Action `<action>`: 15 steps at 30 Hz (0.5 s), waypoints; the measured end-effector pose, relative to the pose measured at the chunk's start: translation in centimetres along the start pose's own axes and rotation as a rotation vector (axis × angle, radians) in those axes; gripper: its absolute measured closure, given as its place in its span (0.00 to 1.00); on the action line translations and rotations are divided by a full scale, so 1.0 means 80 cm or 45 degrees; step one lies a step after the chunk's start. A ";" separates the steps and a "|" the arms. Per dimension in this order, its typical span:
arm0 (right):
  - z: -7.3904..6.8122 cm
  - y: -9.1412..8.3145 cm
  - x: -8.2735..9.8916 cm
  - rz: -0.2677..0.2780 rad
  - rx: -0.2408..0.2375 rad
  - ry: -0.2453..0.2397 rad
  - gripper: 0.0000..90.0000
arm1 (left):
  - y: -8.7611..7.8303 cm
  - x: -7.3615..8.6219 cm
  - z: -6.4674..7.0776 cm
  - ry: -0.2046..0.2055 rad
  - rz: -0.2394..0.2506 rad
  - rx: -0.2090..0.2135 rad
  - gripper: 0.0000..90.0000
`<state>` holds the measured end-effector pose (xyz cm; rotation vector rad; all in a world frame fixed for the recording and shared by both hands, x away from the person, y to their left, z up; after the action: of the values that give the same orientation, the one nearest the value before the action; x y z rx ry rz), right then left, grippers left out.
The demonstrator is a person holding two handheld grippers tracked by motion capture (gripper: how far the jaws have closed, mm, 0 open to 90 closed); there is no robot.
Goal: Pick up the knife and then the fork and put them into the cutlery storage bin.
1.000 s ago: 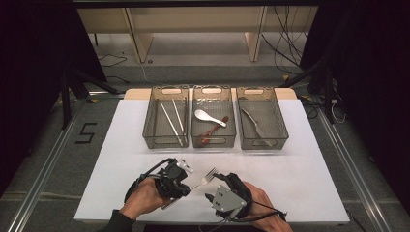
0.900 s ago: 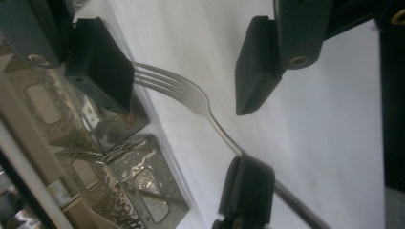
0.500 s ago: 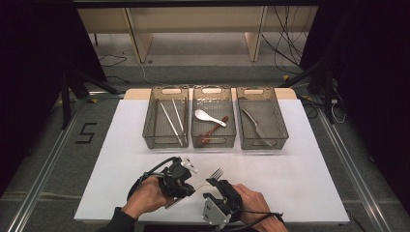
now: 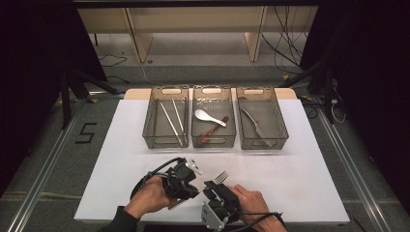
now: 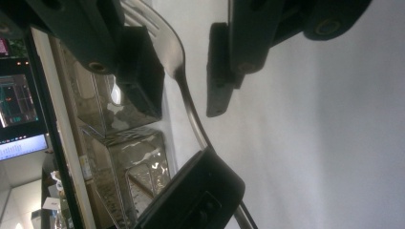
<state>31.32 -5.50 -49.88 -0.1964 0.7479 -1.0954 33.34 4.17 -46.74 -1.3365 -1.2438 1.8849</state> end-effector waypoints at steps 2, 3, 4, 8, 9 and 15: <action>-0.001 0.000 0.001 -0.003 0.001 -0.025 0.80 | -0.001 -0.001 0.001 0.009 -0.003 0.006 0.92; -0.001 0.000 0.001 -0.009 0.002 -0.021 0.81 | -0.001 -0.001 0.002 0.014 -0.007 0.010 0.92; -0.001 0.001 0.001 -0.007 0.005 -0.030 0.83 | -0.001 -0.001 0.002 0.011 -0.006 0.009 0.92; -0.001 0.000 0.002 -0.001 0.014 -0.059 0.88 | 0.000 -0.001 0.003 0.009 -0.009 0.015 0.92; -0.001 0.000 0.003 -0.005 0.009 -0.067 0.89 | 0.000 -0.001 0.003 0.012 -0.010 0.014 0.92; -0.004 0.000 0.004 -0.010 0.009 -0.151 0.96 | -0.002 -0.002 0.002 -0.006 0.009 0.032 0.92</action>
<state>31.18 -5.73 -50.27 -0.2563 0.6375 -1.0837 33.22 4.01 -46.51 -1.3260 -1.2156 1.9029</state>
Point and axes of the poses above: each handheld gripper's, and its own axes: y roughly forward along the jaws, x roughly out of its underside, z roughly to its right, the point moved 7 cm from there along y, roughly forward along the jaws, and after that the axes turned 6 degrees about y, right-handed, at the moved point
